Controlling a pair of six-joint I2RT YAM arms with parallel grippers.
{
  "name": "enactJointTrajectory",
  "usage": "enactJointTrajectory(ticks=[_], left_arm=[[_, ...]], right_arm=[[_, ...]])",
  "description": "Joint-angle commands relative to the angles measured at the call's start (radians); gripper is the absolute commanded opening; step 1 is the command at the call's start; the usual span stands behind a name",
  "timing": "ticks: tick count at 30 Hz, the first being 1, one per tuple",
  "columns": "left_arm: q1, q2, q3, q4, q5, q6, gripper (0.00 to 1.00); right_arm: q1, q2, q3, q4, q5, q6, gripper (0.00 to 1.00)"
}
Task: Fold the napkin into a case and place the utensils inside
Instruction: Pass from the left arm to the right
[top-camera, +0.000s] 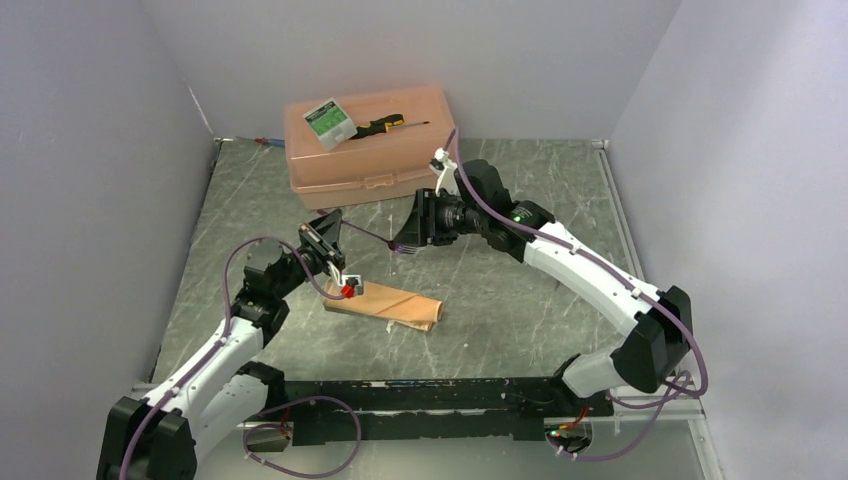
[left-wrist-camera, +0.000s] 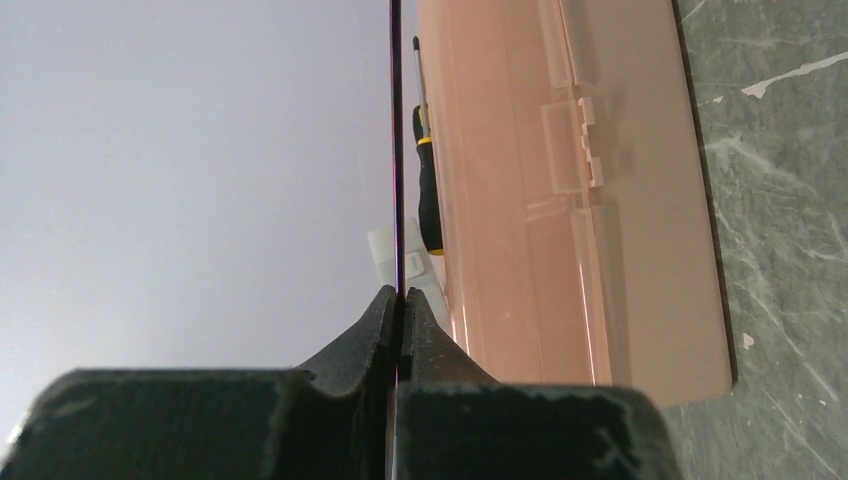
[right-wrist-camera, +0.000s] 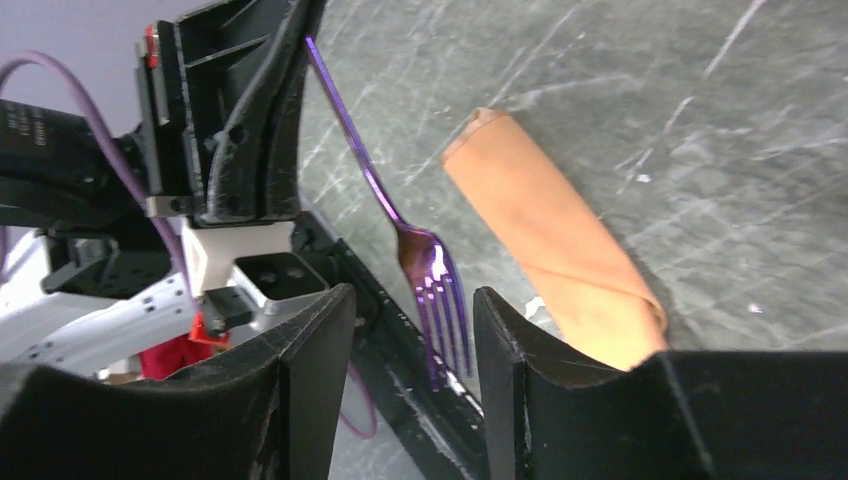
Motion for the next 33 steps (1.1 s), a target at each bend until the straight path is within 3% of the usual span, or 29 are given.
enactJointTrajectory(ticks=[1, 7, 12, 23, 27, 33], left_arm=[[-0.019, 0.006, -0.004, 0.069, -0.071, 0.029, 0.03], [-0.028, 0.006, -0.001, 0.074, -0.105, 0.033, 0.03], [-0.030, -0.001, -0.004, 0.062, -0.119, 0.038, 0.03], [-0.031, -0.003, -0.011, 0.061, -0.117, 0.044, 0.03], [-0.033, -0.005, -0.016, 0.059, -0.119, 0.048, 0.03], [-0.039, 0.003, -0.025, 0.081, -0.125, 0.054, 0.03]], right_arm=[[-0.006, 0.011, -0.021, 0.117, -0.097, 0.096, 0.48], [-0.017, 0.038, -0.040, 0.153, -0.110, 0.150, 0.40], [-0.020, 0.013, -0.016, 0.055, 0.019, 0.100, 0.56], [-0.021, -0.048, -0.030, -0.065, 0.207, 0.035, 0.60], [-0.021, -0.051, -0.071, -0.023, 0.166, 0.063, 0.61], [-0.023, -0.028, -0.146, 0.215, -0.040, 0.203, 0.60]])
